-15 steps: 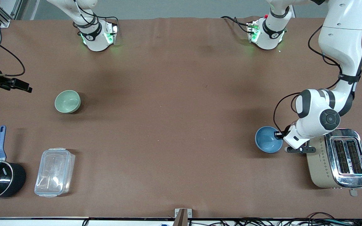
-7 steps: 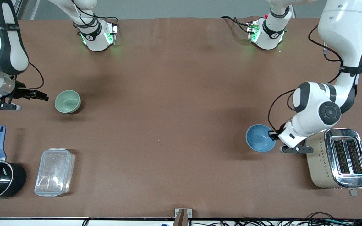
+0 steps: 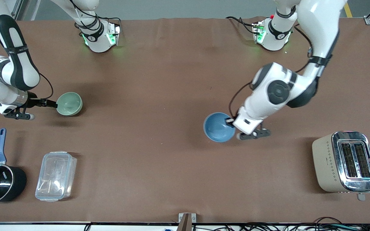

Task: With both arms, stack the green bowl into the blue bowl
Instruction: 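Slide the blue bowl toward the table middle while the right gripper grasps the green bowl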

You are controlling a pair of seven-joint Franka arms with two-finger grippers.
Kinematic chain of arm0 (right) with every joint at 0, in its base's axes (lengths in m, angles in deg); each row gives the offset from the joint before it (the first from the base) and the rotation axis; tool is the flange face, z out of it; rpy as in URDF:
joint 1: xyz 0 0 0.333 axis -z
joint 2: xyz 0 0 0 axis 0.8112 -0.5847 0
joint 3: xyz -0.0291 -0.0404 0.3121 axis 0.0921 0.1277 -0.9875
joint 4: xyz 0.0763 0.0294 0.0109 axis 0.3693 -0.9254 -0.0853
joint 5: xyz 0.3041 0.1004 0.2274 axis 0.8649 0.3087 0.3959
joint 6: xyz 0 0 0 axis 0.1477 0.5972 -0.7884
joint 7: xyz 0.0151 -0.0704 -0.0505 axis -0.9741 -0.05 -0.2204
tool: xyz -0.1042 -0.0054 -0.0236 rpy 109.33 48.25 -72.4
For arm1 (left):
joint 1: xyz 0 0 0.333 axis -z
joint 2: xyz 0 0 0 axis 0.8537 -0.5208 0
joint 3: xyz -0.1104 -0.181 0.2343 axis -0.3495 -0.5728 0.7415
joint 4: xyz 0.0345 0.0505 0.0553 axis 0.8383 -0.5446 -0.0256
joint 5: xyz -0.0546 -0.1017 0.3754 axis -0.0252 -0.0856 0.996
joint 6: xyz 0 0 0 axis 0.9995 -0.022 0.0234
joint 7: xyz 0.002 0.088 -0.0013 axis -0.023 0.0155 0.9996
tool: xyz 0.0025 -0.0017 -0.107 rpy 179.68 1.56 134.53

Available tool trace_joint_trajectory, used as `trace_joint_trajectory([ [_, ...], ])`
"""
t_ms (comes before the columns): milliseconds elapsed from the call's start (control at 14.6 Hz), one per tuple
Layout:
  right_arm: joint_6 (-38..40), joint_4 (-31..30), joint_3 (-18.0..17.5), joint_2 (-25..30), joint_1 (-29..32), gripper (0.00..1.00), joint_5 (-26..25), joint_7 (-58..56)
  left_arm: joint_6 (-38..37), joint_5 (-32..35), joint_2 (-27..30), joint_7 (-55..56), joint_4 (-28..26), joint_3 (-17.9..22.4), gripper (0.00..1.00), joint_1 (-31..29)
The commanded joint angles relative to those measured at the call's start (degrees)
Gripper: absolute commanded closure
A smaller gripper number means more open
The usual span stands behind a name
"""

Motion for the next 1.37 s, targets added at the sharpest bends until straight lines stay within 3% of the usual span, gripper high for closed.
trace_joint_trajectory([
  [0,-3.7,-4.1,-0.7,0.6,0.5,0.07,2.6,-0.9,-0.2,0.5,-4.4,7.5,5.0,0.3,1.00,5.1],
  [69,-3.8,-4.1,-0.7,0.2,0.5,0.12,2.6,-0.9,-0.1,0.5,-5.4,9.2,6.1,0.3,1.00,6.8],
  [206,-3.8,-4.1,-0.7,0.0,0.4,0.35,2.6,-0.9,0.9,0.7,-7.6,12.1,7.4,0.6,1.00,10.2],
  [343,-3.6,-4.2,-0.8,-0.2,0.3,0.51,2.7,-0.8,4.5,1.8,-9.8,15.6,7.6,0.7,1.00,12.5],
  [617,-3.6,-4.9,-1.0,-1.3,0.0,0.56,4.4,-0.8,9.5,3.2,-13.9,16.6,7.7,0.7,1.00,16.1],
  [891,-3.6,-4.8,-1.0,-1.2,-0.7,0.89,5.0,-0.8,10.9,3.7,-16.7,16.6,7.6,0.8,0.97,17.2],
  [1097,-3.3,-4.6,-1.0,-1.2,-0.7,0.94,5.0,-0.6,13.9,3.8,-18.3,16.6,7.6,0.9,0.91,18.2],
  [1166,-3.1,-4.6,-1.1,-1.1,-0.7,0.94,5.0,-0.5,13.9,3.9,-18.2,16.5,7.7,1.4,0.80,18.2],
  [1303,-2.2,-4.4,-1.1,-0.7,-1.5,0.94,5.0,0.0,13.8,4.1,-17.6,16.5,7.8,2.1,0.31,18.1],
])
